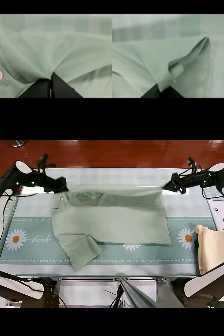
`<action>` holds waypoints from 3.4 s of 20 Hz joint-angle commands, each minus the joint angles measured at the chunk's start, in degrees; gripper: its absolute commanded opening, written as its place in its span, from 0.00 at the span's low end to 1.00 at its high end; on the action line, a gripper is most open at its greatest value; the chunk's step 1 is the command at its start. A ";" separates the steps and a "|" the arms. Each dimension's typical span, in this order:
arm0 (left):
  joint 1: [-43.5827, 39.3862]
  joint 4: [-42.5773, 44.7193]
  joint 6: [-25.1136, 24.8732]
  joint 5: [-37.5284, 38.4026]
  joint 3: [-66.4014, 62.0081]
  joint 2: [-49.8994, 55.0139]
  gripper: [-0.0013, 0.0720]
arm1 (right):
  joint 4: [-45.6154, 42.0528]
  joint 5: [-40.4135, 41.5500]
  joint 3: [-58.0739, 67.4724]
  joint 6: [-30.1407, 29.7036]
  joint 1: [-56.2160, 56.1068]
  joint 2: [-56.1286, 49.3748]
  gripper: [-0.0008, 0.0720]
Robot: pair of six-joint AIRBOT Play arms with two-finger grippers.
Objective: Fold the shirts.
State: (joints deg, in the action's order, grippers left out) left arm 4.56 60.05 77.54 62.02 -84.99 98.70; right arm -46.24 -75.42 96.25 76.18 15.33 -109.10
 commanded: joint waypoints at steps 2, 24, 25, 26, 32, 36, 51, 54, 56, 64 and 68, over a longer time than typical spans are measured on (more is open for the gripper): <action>0.66 4.70 -1.22 8.63 4.07 0.66 0.05 | -14.47 -7.61 -1.44 4.11 -1.16 0.09 0.04; 18.60 5.51 -1.55 16.33 32.81 -25.66 0.98 | -11.89 11.78 -43.65 1.86 8.48 37.64 0.86; 21.59 3.58 -2.91 14.73 38.62 -29.73 0.98 | -9.05 13.90 -50.90 -0.26 9.22 42.58 0.86; 24.52 1.57 -3.72 13.60 43.21 -33.07 0.98 | -6.34 15.41 -57.44 -1.70 9.77 47.36 0.86; 33.35 -7.48 -7.69 12.41 58.42 -42.80 0.98 | 4.26 15.19 -72.06 -4.98 9.84 60.63 0.86; 30.03 -11.69 -7.69 5.46 63.52 -42.73 0.98 | 6.95 14.36 -72.04 -5.38 9.84 60.61 0.86; 10.86 -25.57 -14.01 -6.23 65.77 -38.03 0.05 | -4.94 12.70 -71.32 -0.72 22.77 60.00 0.86; 10.82 -25.59 -14.05 -4.68 63.49 -38.03 0.05 | -12.96 8.37 -72.83 4.52 23.93 59.14 0.86; 10.82 -25.59 -14.05 -4.28 62.73 -38.03 0.05 | -12.09 6.40 -73.29 3.56 21.99 59.14 0.86; 10.82 -25.59 -14.05 -4.33 62.75 -38.03 0.05 | -1.16 13.81 -72.85 -0.42 13.16 48.83 0.86; 10.84 -25.59 -14.03 -5.42 62.75 -37.99 0.05 | 2.08 18.21 -68.81 -0.42 7.21 42.32 0.86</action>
State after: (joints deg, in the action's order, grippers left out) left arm 15.40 34.46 63.51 57.41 -22.20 60.66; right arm -46.98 -61.80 25.30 76.29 26.39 -62.46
